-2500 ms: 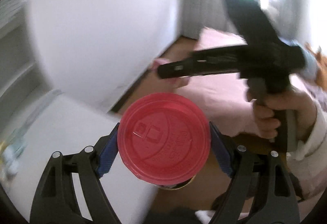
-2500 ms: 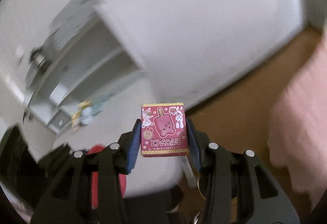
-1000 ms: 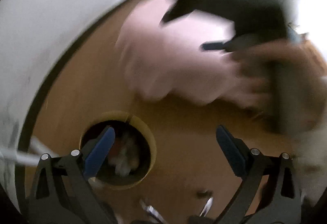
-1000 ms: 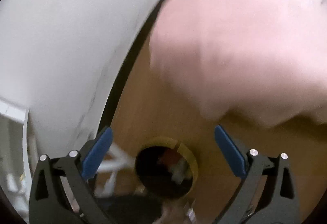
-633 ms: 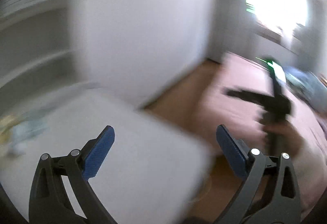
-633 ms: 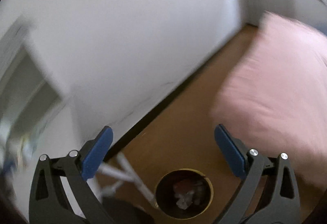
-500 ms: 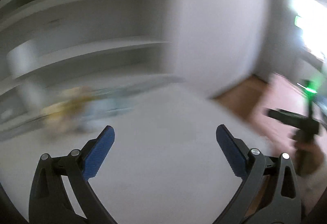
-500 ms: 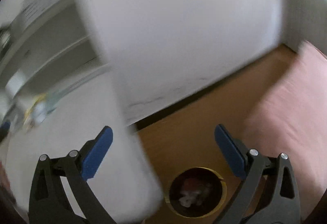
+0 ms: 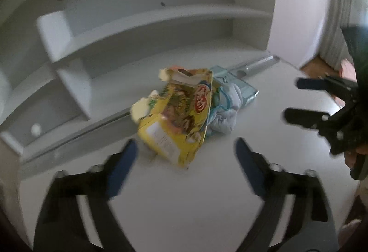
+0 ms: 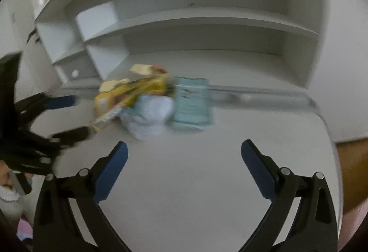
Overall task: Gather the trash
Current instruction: 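Grasp the yellow snack bag with the left tool while the right tool grasps the white cloth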
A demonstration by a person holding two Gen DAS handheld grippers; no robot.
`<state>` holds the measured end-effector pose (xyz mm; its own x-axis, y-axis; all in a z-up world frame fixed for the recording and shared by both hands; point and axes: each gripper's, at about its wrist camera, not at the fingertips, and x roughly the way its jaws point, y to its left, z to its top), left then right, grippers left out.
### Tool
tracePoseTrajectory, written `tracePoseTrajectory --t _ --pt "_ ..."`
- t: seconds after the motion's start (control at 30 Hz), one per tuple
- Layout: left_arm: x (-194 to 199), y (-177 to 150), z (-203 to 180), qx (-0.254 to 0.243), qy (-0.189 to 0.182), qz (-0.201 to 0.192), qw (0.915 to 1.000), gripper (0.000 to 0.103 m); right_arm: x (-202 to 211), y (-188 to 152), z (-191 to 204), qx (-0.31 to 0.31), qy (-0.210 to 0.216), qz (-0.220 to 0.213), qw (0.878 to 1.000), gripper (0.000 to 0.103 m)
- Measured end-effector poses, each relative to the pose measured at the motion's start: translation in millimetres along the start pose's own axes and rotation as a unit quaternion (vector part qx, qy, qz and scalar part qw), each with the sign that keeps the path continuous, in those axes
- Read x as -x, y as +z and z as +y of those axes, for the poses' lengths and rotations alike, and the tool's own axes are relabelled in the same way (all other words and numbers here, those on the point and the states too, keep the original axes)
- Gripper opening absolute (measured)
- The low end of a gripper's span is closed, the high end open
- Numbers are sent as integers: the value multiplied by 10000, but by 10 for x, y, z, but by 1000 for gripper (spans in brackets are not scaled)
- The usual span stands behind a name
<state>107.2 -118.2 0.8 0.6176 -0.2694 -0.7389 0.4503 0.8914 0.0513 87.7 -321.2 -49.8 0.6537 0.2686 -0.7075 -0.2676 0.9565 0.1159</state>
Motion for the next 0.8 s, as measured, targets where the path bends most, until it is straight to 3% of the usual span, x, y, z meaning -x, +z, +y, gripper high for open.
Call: tracePoseTrajectory --t 0.17,0.33,0.43,0.53,0.6,0.63,0.8 --pt "-276 155 56 -170 -204 160 9995 74 -310 357 114 -130 207 -56 9997 84" --pt "-466 160 113 -165 -318 252 9990 74 -642 393 184 -14 381 346 9987 74" --pt "-549 180 105 -308 -205 237 9990 74 -786 398 230 -40 452 409 9981 69" --pt "-599 195 100 -399 -145 228 9988 74 -805 391 222 -17 460 391 9982 58" --pt "-591 215 134 -350 -201 156 9991 74 -798 374 244 81 405 320 9986 34" --pt "-582 222 164 -281 -271 109 9992 74 -795 358 233 44 490 304 9983 30" --pt "-556 270 213 -200 -268 41 9994 71 -658 350 65 -363 936 25 9950 23"
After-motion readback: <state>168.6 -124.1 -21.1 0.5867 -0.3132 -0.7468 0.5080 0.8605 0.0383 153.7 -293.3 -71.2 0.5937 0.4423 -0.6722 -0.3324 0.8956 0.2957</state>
